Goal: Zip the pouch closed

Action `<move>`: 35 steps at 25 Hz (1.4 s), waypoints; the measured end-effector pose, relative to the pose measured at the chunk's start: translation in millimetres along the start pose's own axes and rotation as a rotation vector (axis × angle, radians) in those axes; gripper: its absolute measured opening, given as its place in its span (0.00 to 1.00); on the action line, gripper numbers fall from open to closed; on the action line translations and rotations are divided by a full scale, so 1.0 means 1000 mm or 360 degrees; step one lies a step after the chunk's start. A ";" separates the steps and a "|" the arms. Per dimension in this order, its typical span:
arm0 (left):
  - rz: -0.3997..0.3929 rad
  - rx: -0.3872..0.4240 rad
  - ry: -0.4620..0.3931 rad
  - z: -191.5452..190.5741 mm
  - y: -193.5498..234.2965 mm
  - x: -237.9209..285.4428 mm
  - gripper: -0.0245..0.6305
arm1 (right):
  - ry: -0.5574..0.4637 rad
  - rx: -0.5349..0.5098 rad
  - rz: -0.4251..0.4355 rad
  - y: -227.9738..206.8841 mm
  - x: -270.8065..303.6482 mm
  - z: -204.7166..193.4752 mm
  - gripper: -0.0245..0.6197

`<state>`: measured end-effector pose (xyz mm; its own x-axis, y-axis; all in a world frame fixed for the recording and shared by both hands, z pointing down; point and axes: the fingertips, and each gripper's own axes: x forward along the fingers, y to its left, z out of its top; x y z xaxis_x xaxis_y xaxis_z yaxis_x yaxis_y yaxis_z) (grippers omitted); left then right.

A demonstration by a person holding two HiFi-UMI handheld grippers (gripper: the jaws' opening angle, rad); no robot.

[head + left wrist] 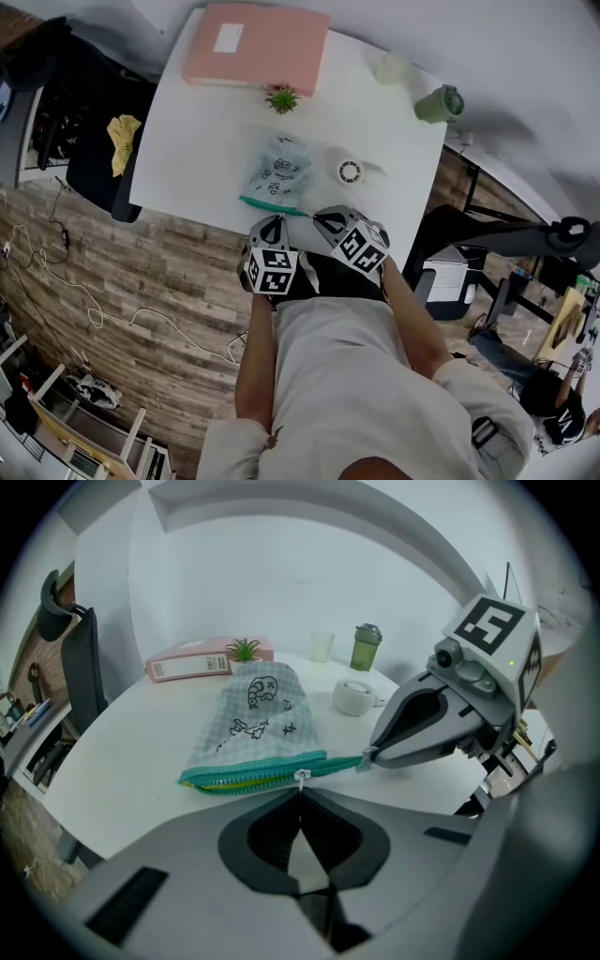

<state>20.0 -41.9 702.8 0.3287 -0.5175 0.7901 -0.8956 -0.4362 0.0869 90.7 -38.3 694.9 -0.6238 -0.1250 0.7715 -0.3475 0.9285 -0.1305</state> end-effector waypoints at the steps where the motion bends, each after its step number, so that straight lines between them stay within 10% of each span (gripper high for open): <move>1: 0.0002 -0.0002 0.0000 0.000 0.001 0.000 0.03 | 0.0004 0.0002 -0.0002 0.000 0.000 -0.001 0.04; 35: 0.0050 -0.0027 -0.0002 -0.003 0.042 -0.008 0.03 | 0.0017 0.0085 -0.0083 -0.007 -0.003 -0.002 0.04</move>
<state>-21.0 -54.4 701.8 0.3006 -0.5316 0.7918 -0.9105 -0.4071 0.0723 96.9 -43.5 694.6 -0.5966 -0.1690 0.7846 -0.4167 0.9007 -0.1229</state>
